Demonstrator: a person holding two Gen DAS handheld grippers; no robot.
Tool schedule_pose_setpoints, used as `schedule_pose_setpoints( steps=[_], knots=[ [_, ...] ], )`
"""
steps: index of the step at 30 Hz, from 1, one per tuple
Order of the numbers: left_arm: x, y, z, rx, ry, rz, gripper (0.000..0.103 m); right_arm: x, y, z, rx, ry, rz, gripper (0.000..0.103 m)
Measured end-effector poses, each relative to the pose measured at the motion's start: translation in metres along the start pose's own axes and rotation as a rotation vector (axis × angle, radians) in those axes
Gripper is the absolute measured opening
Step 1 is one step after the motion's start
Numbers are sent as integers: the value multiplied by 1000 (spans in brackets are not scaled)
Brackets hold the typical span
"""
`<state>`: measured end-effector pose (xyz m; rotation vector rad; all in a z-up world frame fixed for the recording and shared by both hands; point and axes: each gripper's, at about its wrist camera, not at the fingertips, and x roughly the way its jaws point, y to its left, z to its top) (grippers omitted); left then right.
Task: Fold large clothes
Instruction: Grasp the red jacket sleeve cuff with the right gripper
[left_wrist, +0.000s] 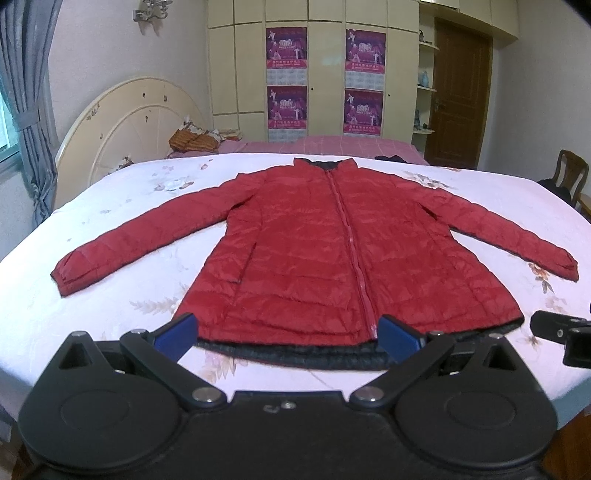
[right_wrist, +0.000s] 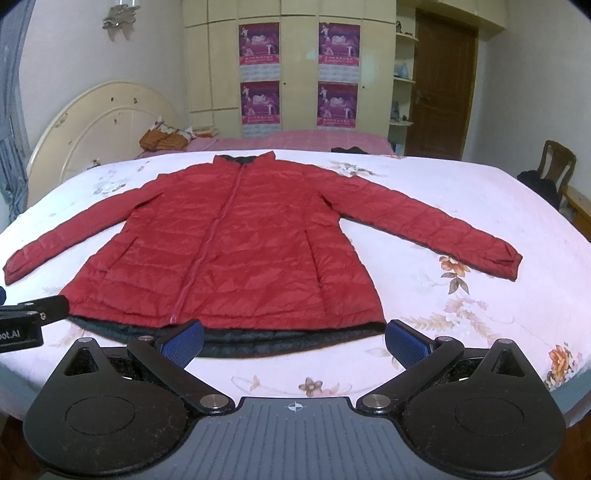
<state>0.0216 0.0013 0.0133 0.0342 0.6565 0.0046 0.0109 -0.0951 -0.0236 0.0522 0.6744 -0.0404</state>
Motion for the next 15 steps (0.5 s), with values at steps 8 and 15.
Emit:
schedule_pose_setpoints(
  steps=[8,15],
  knots=[
    [39,-1,26,0,-4,-39,103,34,-13,26,42,-8,-37,103],
    [86,2,46,-51,14,-158,103,68,-42,49,173,-66,-36,103]
  ],
)
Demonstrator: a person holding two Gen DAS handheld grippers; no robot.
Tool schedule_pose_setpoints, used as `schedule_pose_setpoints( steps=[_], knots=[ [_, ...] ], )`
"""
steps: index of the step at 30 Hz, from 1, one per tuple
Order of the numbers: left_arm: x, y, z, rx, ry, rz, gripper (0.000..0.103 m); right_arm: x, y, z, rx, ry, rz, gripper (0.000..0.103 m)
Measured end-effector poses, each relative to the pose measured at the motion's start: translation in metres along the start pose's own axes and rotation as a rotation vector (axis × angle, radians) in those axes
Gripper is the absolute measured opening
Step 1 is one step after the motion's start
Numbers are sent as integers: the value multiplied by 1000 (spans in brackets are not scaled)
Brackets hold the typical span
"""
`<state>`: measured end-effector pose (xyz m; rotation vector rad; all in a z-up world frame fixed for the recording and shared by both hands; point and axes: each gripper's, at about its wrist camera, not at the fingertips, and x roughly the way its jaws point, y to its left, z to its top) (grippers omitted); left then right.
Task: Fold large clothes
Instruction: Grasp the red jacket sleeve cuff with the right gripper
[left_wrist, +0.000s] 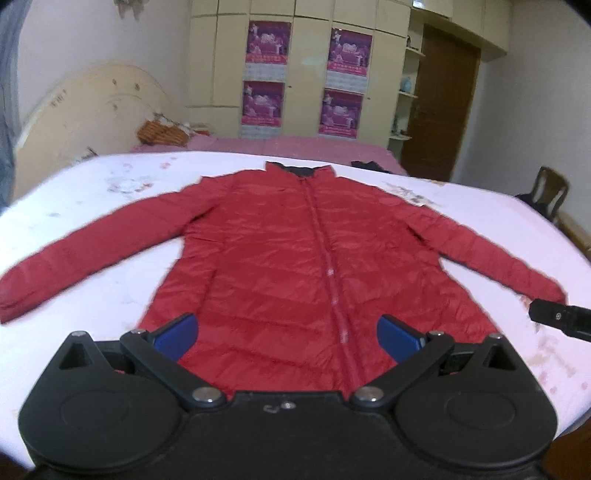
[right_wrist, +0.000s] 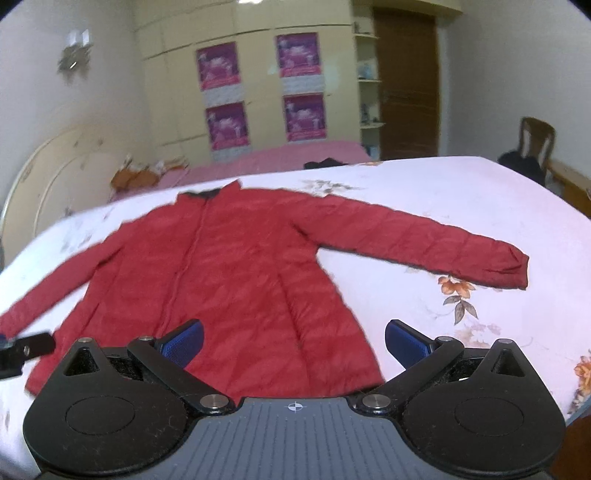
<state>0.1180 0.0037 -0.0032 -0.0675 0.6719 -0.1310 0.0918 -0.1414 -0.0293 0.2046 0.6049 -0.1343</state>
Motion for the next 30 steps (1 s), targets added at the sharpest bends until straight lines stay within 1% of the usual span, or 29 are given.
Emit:
schedule_pose_setpoints(
  steps=[1,6,8,10,11,12,14,17,19,20,21,22,23,28,30],
  knots=[
    [7,3,4,-7,5,-31,103,5,-3,4,8,-7,-10,103],
    [41,7,24,23,19,-62,103,32,-18,22,58,-38,-82,103],
    [55,11,30,29,30,-98,103,40,-26,27,88,-69,-115,103],
    [65,18,36,-13,28,-140,103,48,-39,31,132,-92,-150,103],
    [71,22,37,-34,26,-180,103,52,-49,33,163,-103,-169,103],
    [75,24,38,-44,30,-187,103,55,-59,34,192,-111,-189,102],
    [88,17,41,-27,47,-159,103,62,-82,37,240,-110,-248,102],
    [109,1,44,18,75,-147,102,68,-115,41,298,-117,-299,102],
    [123,-12,46,54,79,-129,98,73,-131,43,314,-112,-322,102],
    [126,-16,45,57,74,-120,98,77,-142,44,325,-115,-330,102],
    [132,-19,46,50,72,-116,98,80,-150,44,339,-117,-337,86],
    [139,-22,49,41,75,-113,98,85,-161,45,356,-101,-334,52],
    [146,-26,52,32,82,-108,98,94,-176,45,400,-73,-334,47],
    [172,-47,71,39,97,-85,98,115,-229,36,562,-48,-324,47],
    [184,-58,76,53,105,-75,98,121,-240,27,621,-41,-317,47]
  ],
)
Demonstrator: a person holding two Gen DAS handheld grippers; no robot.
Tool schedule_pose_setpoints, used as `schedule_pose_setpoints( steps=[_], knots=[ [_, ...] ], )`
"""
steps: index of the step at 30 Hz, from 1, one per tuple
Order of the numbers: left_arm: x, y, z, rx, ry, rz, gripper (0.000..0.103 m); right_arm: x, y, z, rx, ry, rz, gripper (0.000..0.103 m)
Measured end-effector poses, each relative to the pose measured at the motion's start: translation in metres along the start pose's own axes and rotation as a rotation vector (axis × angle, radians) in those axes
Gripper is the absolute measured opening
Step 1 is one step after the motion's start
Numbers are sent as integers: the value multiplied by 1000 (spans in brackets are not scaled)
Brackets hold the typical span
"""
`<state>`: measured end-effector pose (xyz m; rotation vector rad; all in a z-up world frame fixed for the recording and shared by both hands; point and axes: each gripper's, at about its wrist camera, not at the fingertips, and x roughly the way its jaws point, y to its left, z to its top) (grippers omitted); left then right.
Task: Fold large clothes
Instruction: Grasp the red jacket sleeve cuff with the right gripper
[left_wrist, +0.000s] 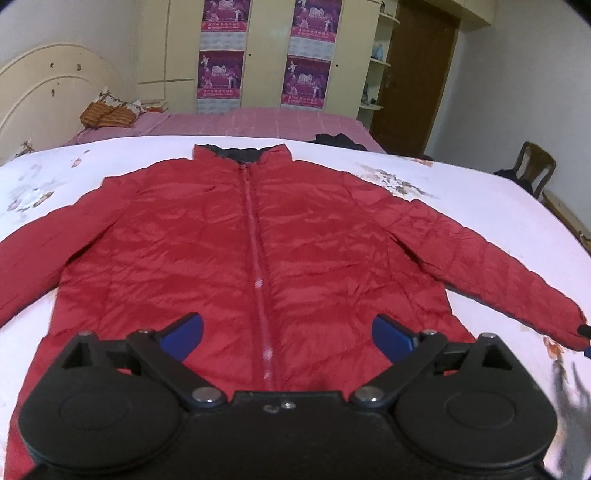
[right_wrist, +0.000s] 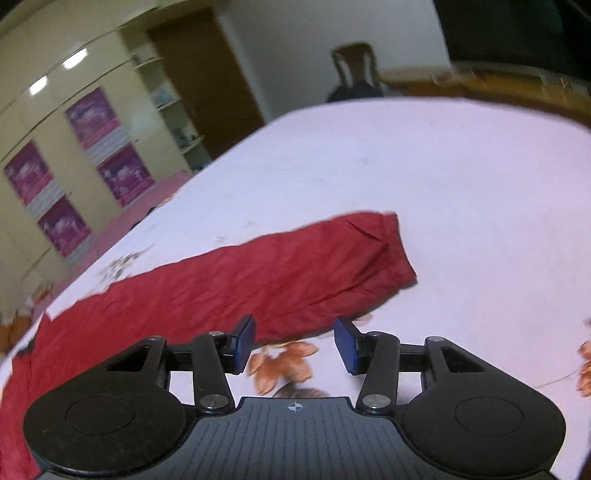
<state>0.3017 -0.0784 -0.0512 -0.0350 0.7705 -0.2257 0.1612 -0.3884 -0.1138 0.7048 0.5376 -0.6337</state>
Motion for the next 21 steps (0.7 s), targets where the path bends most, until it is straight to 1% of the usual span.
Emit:
schedule_pose_setpoints(
  steps=[5,6,11,14,15,16,17,18,19,21],
  knots=[
    [21,-16,7,19,33,15,99,18,-38,3,165,3,5,47],
    [25,-19,8,26,40,19,99,19,-44,4,193,-3,19,47],
    [37,-25,11,45,62,38,99,20,-50,10,220,-42,47,47],
    [42,-26,15,40,63,53,100,18,-50,14,226,-55,47,47],
    [43,-25,16,35,64,57,100,17,-49,16,222,-55,46,42],
    [44,-24,17,26,66,66,100,16,-46,18,203,-58,40,20],
    [45,-22,19,12,69,76,100,17,-41,19,182,-59,35,15],
    [47,-20,20,0,73,82,100,17,-35,21,155,-71,24,14],
    [47,-18,21,-10,76,89,100,17,-29,24,119,-79,13,10],
    [47,-13,22,-12,78,108,99,19,-12,31,45,-98,25,9]
  ],
)
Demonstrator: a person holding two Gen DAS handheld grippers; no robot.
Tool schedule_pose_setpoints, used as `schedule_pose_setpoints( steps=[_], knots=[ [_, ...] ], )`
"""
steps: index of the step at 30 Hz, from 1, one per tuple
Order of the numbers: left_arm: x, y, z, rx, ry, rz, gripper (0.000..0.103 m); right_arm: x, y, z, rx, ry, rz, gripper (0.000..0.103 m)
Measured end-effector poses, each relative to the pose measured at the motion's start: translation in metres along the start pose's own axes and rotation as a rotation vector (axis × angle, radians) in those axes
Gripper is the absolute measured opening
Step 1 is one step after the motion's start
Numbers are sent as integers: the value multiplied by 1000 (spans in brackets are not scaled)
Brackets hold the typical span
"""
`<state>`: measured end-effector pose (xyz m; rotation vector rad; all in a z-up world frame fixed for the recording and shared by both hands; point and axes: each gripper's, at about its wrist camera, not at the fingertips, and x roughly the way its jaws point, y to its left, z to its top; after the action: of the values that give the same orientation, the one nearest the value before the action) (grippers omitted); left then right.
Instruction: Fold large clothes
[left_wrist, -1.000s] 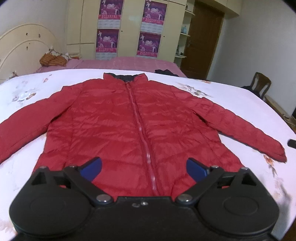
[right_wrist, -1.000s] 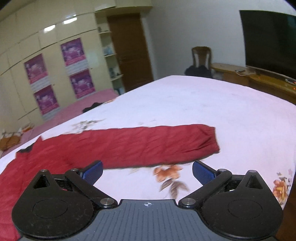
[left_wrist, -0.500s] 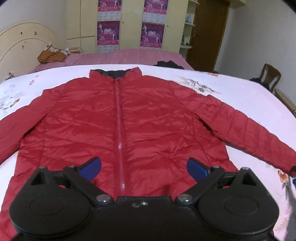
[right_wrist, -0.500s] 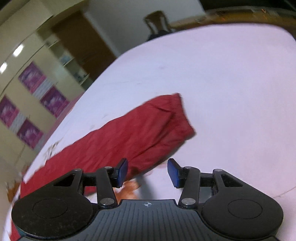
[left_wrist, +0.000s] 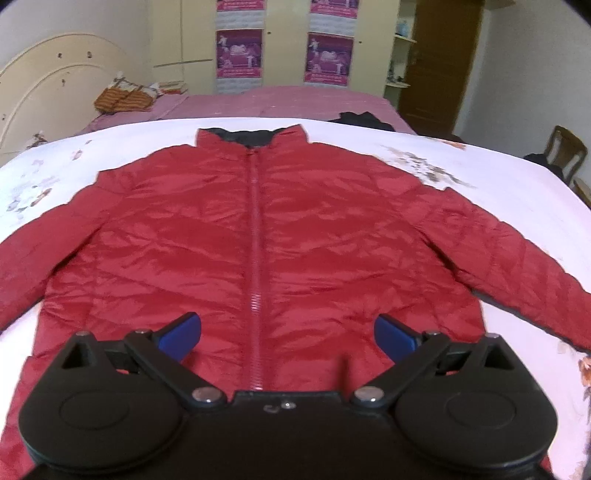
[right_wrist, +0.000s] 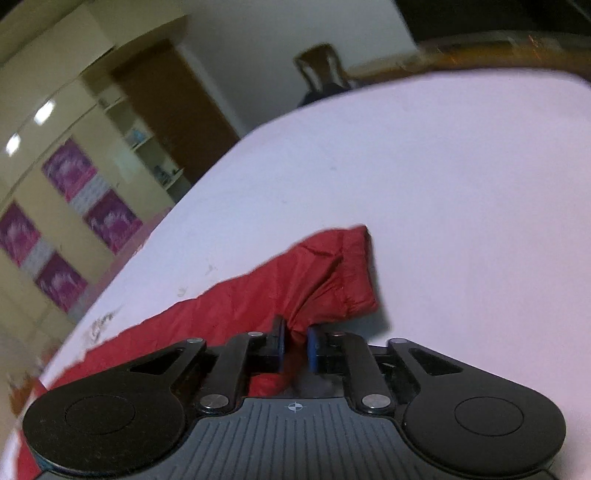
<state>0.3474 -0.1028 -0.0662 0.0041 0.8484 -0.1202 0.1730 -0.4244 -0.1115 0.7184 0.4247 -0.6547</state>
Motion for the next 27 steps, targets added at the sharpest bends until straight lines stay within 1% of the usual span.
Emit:
schedule_pose_setpoints(
  steps=[2,5,8,10,13,15,16,19,20,22,24,25,27],
  knots=[
    [0,6,0,3,7,21,96,0,21,4,-68,-11,39,9],
    [-3,19,-1,-9,6,48,94,2,64,4,-185,-4,123,9],
    [-7,35,1,-23,4,52,90,2,113,-10,-292,29,222,9],
    [-8,45,3,-40,2,50,90,6,143,-26,-345,70,294,9],
    [-10,64,7,-73,-7,32,90,7,189,-58,-430,140,381,9],
    [-9,77,9,-99,-8,6,90,7,219,-82,-489,187,435,9],
    [-7,84,11,-116,-8,-16,88,6,232,-94,-519,211,458,9],
    [0,102,16,-146,-9,-84,77,-1,269,-134,-616,277,521,9],
    [3,107,18,-151,-11,-94,77,-3,280,-146,-646,289,539,9],
    [8,116,21,-164,-16,-120,76,-7,298,-172,-703,319,561,9],
    [13,127,24,-181,-14,-152,73,-8,319,-197,-743,345,575,9],
    [16,131,25,-186,-13,-167,70,-10,323,-210,-761,353,578,9],
    [20,141,28,-194,-11,-182,70,-11,336,-231,-794,370,583,9]
  ],
)
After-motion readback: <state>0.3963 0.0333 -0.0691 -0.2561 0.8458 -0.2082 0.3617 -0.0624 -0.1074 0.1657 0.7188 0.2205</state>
